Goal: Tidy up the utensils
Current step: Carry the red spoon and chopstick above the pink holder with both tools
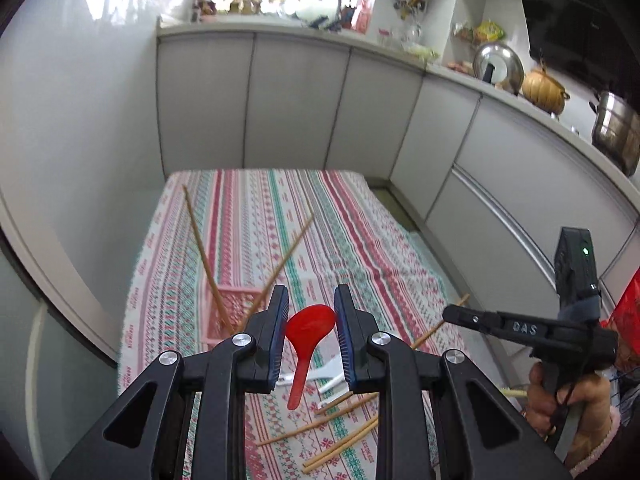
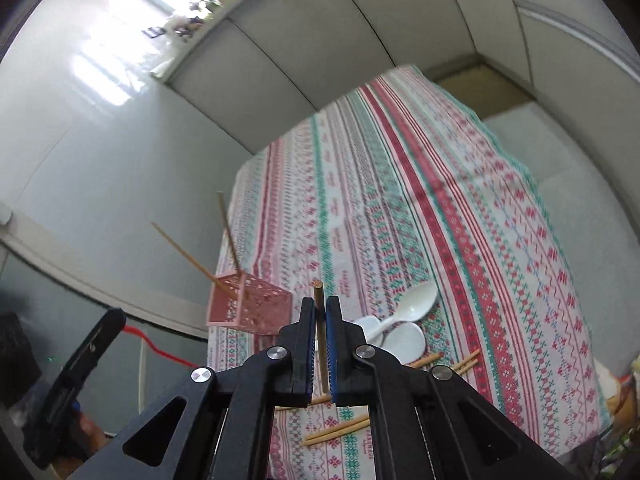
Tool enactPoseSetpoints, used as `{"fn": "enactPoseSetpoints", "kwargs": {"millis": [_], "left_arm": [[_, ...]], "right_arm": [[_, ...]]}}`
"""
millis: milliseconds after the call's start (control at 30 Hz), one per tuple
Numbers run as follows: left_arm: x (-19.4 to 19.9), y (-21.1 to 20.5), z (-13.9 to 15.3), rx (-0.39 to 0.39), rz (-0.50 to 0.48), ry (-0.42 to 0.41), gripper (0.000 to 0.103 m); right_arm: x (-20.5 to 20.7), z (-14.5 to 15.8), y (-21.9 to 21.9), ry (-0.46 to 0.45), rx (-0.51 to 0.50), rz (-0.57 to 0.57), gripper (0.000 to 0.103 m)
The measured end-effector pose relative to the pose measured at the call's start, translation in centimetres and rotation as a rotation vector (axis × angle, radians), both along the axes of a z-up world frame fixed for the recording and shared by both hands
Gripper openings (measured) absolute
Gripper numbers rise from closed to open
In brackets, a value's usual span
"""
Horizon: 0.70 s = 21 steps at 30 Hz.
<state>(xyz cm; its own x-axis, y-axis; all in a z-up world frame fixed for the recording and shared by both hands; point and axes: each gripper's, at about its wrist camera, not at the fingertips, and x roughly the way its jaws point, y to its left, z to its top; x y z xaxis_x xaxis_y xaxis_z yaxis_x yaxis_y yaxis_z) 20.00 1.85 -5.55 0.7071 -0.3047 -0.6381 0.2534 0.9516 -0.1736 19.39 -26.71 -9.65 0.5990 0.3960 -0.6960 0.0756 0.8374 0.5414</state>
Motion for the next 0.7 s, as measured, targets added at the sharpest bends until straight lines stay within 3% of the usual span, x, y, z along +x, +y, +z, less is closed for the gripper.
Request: {"fn": "enactPoseSetpoints", "kwargs": {"millis": [367, 700], "left_arm": [[-0.7, 4.7, 4.4, -0.077, 0.178, -0.202, 0.025], [2.5, 5.5, 1.9, -0.033, 0.221, -0.236, 0.025]], "right_arm": [[-1.7, 7.4, 1.9, -0.244, -0.010, -0.037, 0.005], [-0.1, 7.8, 4.0, -0.345, 0.004, -0.045, 0.005]]}}
